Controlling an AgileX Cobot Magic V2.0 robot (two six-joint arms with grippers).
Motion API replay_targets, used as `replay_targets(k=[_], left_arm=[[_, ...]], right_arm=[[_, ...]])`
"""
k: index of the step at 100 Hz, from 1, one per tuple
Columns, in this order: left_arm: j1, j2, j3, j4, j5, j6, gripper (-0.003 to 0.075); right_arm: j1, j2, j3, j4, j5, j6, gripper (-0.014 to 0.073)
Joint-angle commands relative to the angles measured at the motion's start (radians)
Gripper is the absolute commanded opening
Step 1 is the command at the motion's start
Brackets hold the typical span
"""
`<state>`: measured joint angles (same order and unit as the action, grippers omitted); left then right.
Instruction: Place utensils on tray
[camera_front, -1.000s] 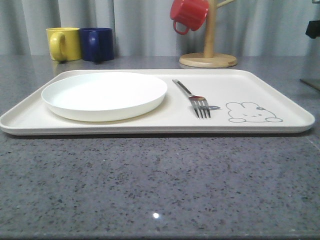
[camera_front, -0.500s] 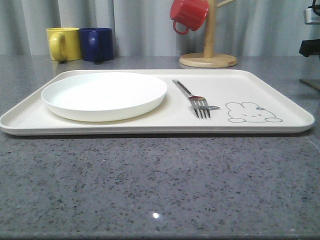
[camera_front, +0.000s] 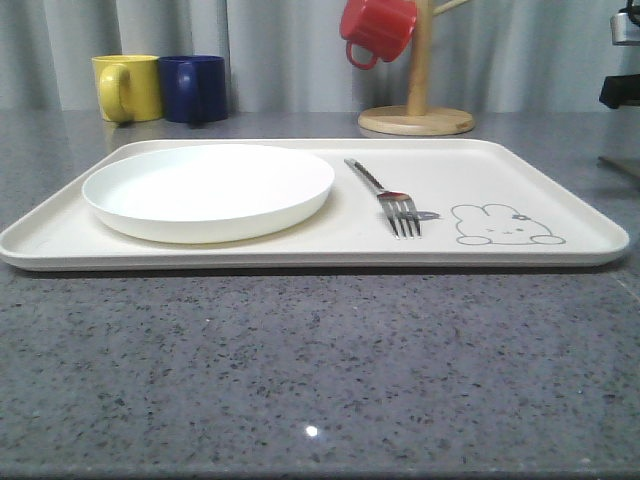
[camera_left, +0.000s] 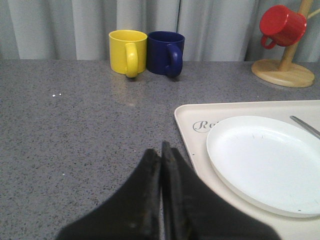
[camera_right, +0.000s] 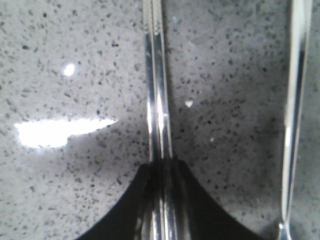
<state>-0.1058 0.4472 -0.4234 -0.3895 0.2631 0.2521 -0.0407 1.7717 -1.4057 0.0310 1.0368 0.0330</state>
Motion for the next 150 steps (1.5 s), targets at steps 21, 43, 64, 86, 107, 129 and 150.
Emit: replay_targets(k=[21, 43, 64, 86, 107, 129, 150], left_arm=[[-0.001, 0.003, -0.028, -0.006, -0.072, 0.003, -0.0019], [-0.001, 0.003, -0.028, -0.006, -0.072, 0.003, -0.0019], [-0.001, 0.003, -0.028, -0.006, -0.072, 0.003, -0.0019], [-0.001, 0.003, -0.028, -0.006, -0.072, 0.003, -0.0019], [-0.001, 0.003, -0.028, -0.006, -0.072, 0.003, -0.0019], [-0.001, 0.003, -0.028, -0.006, -0.072, 0.003, -0.0019], [-0.001, 0.003, -0.028, -0.006, -0.072, 0.003, -0.0019]], right_arm=[[0.096, -0.183, -0.023, 0.07, -0.027, 0.083, -0.0056], [0.28, -0.19, -0.023, 0.071, -0.123, 0.205, -0.0056], [0.412, -0.136, -0.023, 0.065, -0.219, 0.289, -0.0056], [0.443, -0.073, -0.023, 0.048, -0.221, 0.334, -0.0056], [0.449, -0.041, -0.023, 0.048, -0.225, 0.341, -0.0056], [0.449, -0.032, -0.023, 0.048, -0.23, 0.341, -0.0027], [0.449, -0.023, -0.023, 0.048, -0.229, 0.341, 0.0104]])
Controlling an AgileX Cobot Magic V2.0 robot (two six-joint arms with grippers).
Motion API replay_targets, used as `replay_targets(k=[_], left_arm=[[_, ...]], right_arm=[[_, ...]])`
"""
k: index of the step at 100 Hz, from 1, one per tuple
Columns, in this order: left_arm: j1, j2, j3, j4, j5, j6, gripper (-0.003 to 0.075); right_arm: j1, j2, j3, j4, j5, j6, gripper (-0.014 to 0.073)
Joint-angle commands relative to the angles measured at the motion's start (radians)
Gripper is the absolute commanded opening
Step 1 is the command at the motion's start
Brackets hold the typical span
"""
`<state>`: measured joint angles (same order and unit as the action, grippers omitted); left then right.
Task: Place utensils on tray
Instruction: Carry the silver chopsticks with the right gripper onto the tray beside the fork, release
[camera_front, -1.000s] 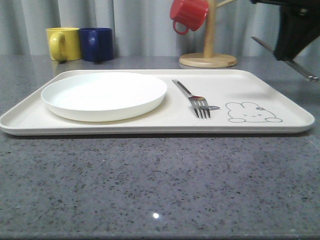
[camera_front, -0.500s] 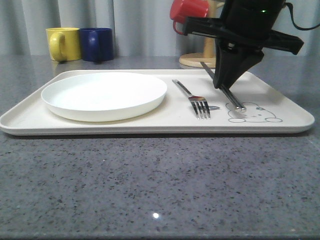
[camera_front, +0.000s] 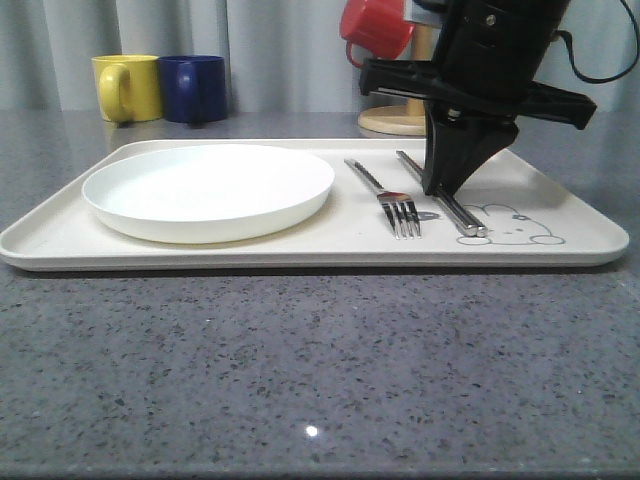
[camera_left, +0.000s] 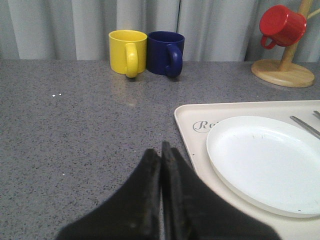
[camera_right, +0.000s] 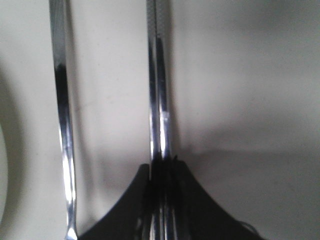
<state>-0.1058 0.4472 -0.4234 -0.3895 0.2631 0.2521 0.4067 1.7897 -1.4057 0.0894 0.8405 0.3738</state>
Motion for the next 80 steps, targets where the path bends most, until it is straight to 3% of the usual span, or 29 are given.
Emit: replay_targets(k=[1, 18, 28, 59, 80], left_arm=[[-0.001, 0.003, -0.028, -0.006, -0.072, 0.003, -0.0019], [-0.001, 0.003, -0.028, -0.006, -0.072, 0.003, -0.0019], [-0.001, 0.003, -0.028, -0.006, -0.072, 0.003, -0.0019], [-0.001, 0.003, -0.028, -0.006, -0.072, 0.003, -0.0019], [-0.001, 0.003, -0.028, -0.006, -0.072, 0.003, -0.0019]], right_arm=[[0.002, -0.04, -0.023, -0.011, -0.032, 0.0, 0.011], [0.002, -0.038, -0.023, -0.011, -0.029, 0.0, 0.0289], [0.002, -0.04, -0.023, -0.014, -0.034, -0.003, 0.0351], [-0.026, -0.158, -0.024, -0.127, -0.015, -0.045, 0.0356], [-0.208, -0.254, -0.024, -0.14, 0.037, -0.153, 0.0356]])
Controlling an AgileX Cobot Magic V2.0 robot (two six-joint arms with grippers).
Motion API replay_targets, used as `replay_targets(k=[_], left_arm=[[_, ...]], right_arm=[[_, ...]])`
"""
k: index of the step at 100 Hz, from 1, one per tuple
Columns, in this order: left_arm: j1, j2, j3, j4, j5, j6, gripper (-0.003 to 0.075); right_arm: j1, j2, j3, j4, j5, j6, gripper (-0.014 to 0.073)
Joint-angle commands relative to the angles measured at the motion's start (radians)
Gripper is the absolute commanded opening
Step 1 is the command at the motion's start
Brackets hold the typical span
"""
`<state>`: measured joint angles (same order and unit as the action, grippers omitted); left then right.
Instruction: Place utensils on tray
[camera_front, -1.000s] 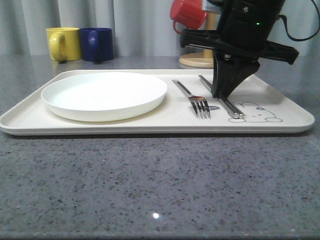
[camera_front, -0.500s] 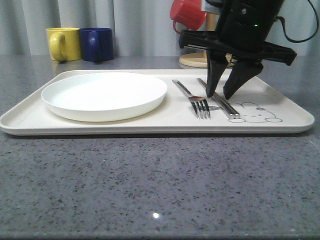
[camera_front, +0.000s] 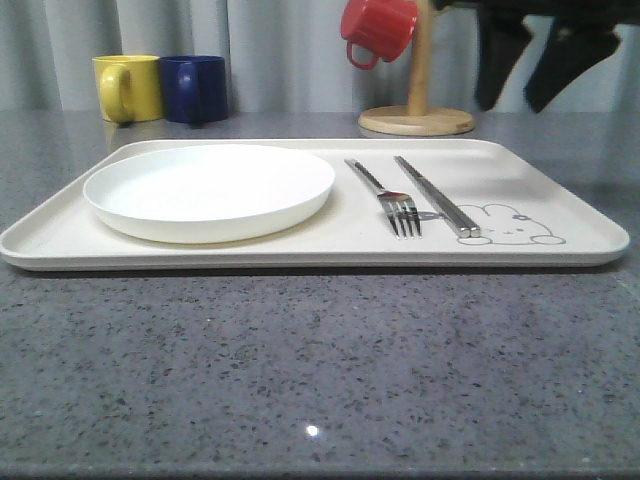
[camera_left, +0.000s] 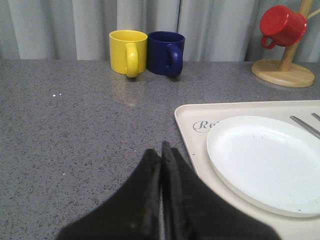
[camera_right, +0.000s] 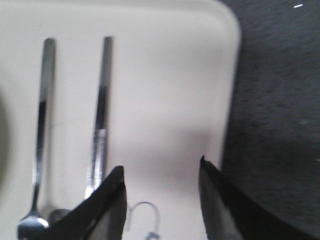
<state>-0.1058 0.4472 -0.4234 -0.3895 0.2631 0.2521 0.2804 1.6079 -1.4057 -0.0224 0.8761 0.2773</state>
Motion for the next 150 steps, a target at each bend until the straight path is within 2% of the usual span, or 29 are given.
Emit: replay_targets(k=[1, 24, 40, 58, 128, 142, 150], left_arm=[[-0.001, 0.003, -0.028, -0.006, -0.072, 0.003, -0.0019], [-0.001, 0.003, -0.028, -0.006, -0.072, 0.003, -0.0019], [-0.001, 0.003, -0.028, -0.006, -0.072, 0.003, -0.0019], [-0.001, 0.003, -0.028, -0.006, -0.072, 0.003, -0.0019], [-0.001, 0.003, -0.028, -0.006, -0.072, 0.003, -0.0019], [-0.001, 0.003, -0.028, -0.006, -0.072, 0.003, -0.0019], [-0.001, 0.003, -0.028, -0.006, -0.072, 0.003, -0.0019]], right_arm=[[-0.09, -0.074, -0.024, -0.029, 0.002, -0.06, 0.0356], [-0.325, -0.069, -0.024, -0.028, 0.106, -0.203, 0.0355], [-0.413, -0.042, -0.024, -0.027, 0.112, -0.237, 0.0355], [-0.426, 0.002, -0.024, -0.028, 0.111, -0.272, 0.0355], [-0.427, 0.148, -0.024, -0.046, 0.09, -0.272, 0.0355], [-0.427, 0.15, -0.024, -0.046, 0.097, -0.272, 0.0321], [-0.427, 0.15, -0.024, -0.046, 0.105, -0.272, 0.0255]])
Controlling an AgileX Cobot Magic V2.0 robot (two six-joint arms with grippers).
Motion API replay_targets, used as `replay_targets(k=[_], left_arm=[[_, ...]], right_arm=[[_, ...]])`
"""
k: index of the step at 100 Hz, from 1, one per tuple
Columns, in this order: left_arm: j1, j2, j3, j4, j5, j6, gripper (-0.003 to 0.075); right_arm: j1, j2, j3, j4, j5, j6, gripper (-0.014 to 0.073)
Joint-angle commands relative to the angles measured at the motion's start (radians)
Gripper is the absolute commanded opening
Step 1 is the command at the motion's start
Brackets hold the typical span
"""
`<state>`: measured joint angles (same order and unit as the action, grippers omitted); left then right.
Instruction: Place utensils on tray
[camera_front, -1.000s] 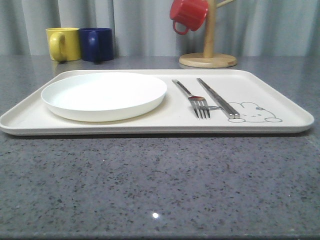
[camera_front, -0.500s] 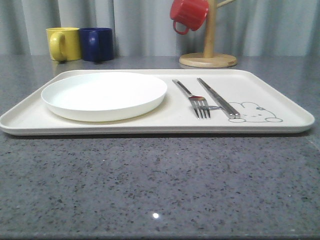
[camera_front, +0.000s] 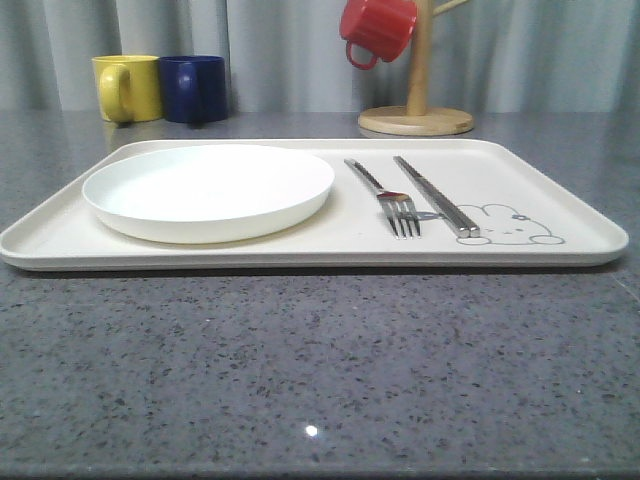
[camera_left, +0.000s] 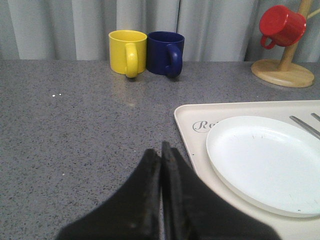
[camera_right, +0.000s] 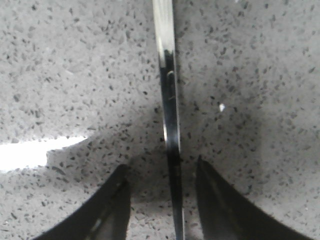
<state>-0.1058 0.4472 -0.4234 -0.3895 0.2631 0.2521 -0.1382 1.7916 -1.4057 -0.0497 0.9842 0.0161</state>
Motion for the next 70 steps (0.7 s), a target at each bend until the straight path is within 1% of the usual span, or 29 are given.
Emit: replay_targets(k=[1, 14, 21, 26, 48, 70], left_arm=[[-0.001, 0.003, -0.028, -0.006, -0.072, 0.003, -0.0019], [-0.001, 0.003, -0.028, -0.006, -0.072, 0.003, -0.0019], [-0.001, 0.003, -0.028, -0.006, -0.072, 0.003, -0.0019], [-0.001, 0.003, -0.028, -0.006, -0.072, 0.003, -0.0019], [-0.001, 0.003, -0.028, -0.006, -0.072, 0.003, -0.0019], [-0.001, 0.003, -0.028, -0.006, -0.072, 0.003, -0.0019]], right_arm=[[-0.008, -0.034, -0.024, -0.018, -0.002, -0.01, 0.0247], [-0.008, -0.034, -0.024, -0.018, -0.003, -0.01, 0.0078], [-0.008, -0.034, -0.024, -0.018, -0.003, -0.01, 0.0008], [-0.008, -0.034, -0.024, -0.017, -0.003, -0.01, -0.0018], [-0.005, -0.069, -0.024, -0.017, 0.004, 0.045, -0.0025], [0.042, -0.168, -0.024, 0.012, 0.029, 0.079, -0.0025]])
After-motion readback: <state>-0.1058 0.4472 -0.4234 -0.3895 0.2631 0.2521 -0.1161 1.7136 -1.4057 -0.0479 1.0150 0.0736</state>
